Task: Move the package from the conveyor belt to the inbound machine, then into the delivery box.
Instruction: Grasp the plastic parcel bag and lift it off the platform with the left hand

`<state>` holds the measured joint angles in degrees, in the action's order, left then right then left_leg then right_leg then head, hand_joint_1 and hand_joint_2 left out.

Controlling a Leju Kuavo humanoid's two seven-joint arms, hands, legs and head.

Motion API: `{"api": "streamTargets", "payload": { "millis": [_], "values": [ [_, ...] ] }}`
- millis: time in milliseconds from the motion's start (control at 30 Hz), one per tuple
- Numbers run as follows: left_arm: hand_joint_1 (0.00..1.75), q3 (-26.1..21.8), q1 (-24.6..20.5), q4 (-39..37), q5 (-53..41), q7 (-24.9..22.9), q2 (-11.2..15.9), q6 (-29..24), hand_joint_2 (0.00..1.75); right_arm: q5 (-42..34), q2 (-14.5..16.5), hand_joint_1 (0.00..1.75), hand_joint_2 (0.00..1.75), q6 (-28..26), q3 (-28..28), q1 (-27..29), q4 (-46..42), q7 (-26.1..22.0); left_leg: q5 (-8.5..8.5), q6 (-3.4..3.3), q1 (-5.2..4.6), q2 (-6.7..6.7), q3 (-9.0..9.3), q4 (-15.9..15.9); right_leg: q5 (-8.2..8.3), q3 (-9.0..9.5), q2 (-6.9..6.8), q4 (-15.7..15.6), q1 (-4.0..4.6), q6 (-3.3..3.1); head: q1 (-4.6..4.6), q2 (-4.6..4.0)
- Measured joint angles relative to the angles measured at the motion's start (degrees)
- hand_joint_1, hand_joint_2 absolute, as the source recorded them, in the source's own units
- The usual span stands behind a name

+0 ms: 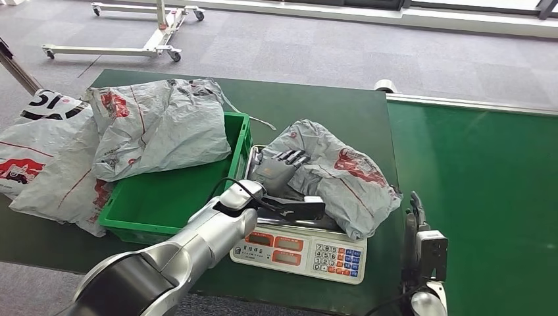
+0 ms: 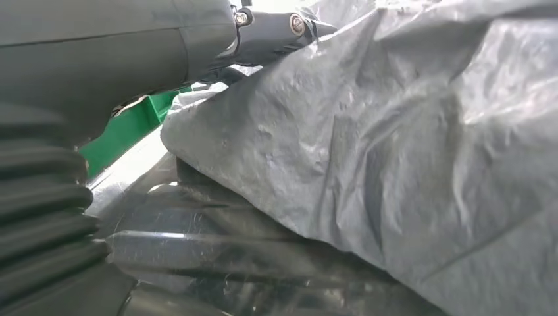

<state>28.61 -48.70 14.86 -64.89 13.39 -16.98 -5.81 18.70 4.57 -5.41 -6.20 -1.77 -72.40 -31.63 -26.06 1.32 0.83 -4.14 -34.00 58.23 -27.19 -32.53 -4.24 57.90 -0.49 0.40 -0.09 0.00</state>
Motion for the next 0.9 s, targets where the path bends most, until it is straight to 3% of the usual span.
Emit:
{"api": "streamTargets", "payload": {
  "millis": [867,900],
  "values": [
    [0.00,-0.09,-0.95,0.50,-0.56,-0.66,1.67,-0.69,1.75,-1.11,1.12,0.00,0.00,1.10,1.26,-2.20,3.15,-1.08,0.18,-0.09,0.01,0.04,0.26,-0.02,0.09,0.28,-0.03,0.00,-0.01,0.10,0.00,0.00],
    [0.44,-0.09,-1.08,0.51,-0.73,-0.64,1.68,-0.50,1.75,-1.15,1.16,0.00,0.00,1.10,1.26,-2.37,3.29,-1.09,0.18,-0.09,0.01,0.04,0.26,-0.02,0.10,0.27,-0.03,0.00,-0.01,0.10,0.00,0.00]
  ]
}}
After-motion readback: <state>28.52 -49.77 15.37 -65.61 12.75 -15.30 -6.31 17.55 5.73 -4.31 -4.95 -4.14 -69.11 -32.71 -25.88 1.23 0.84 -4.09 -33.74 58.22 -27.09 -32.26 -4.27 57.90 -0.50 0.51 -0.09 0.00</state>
